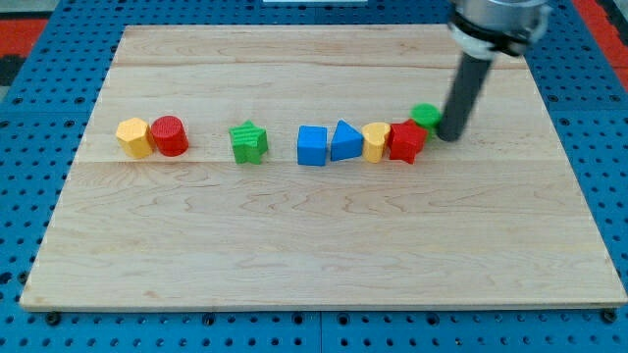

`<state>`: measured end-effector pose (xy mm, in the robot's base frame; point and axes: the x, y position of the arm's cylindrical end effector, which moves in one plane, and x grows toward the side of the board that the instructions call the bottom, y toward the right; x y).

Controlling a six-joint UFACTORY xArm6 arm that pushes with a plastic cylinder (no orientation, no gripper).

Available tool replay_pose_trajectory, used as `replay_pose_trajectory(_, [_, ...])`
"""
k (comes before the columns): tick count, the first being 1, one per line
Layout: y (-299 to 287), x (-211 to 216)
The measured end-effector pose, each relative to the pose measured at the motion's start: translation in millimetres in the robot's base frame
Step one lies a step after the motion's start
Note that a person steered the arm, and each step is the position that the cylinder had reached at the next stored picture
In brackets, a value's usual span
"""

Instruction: Adjust the yellow heart and the red star in a vertical line below the green circle

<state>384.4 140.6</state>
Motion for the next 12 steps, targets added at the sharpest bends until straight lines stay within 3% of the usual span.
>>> replay_pose_trajectory(2, [-114.3, -89.7])
replay_pose_trajectory(3, [-38.3, -66.3])
replay_pose_trajectory(4, [-4.7, 30.5])
replay_pose_trajectory(6, [-13.3, 60.4])
replay_pose_trajectory(7, [-76.7, 45.3])
replay_pose_trajectory(9, [-105.4, 2.7])
replay_pose_trajectory(10, [-145.0, 6.9])
replay_pose_trajectory(11, [-133.9, 6.9])
replay_pose_trajectory(12, [-65.7, 15.3])
